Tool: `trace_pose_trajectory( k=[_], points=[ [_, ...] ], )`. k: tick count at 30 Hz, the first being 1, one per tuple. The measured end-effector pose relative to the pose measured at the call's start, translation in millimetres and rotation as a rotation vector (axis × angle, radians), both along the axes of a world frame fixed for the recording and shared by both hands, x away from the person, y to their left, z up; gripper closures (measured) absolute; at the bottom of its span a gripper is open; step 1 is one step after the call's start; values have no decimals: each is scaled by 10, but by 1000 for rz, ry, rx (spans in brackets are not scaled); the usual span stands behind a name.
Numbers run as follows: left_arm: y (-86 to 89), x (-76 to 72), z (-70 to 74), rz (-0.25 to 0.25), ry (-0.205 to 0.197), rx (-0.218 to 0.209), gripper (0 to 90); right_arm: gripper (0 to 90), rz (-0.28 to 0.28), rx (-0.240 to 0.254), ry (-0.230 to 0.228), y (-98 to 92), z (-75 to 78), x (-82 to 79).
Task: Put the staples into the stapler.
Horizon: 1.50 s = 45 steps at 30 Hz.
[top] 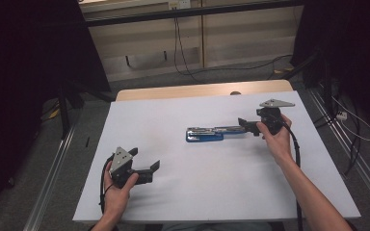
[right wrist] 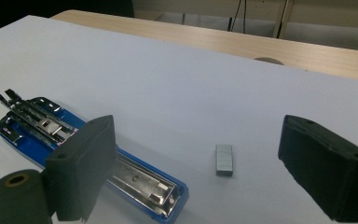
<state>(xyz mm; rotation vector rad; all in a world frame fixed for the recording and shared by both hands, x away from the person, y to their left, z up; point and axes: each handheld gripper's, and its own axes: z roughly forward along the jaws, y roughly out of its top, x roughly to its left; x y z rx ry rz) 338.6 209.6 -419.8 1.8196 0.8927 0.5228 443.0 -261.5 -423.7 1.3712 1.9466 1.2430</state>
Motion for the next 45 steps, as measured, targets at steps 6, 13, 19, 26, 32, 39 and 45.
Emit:
trace_pose_trajectory(
  k=[6,13,19,26,32,39,45],
  points=[
    [9,-129,45,-13,-18,2,41,100,5,9,-5,-14,72,28],
    [20,-192,-12,-39,1,18,41,86,21,8,46,8,93,153],
    [26,-160,-15,-29,18,24,43,95,34,-14,62,37,129,274],
    [33,-105,0,4,31,43,41,75,55,-87,107,78,109,402],
    [33,-80,-28,5,54,22,45,107,66,-115,146,73,102,494],
    [22,-85,-23,-1,42,30,45,141,61,-179,191,45,102,563],
    [27,-73,-32,-10,50,30,45,205,51,-159,225,49,88,614]
  ],
)
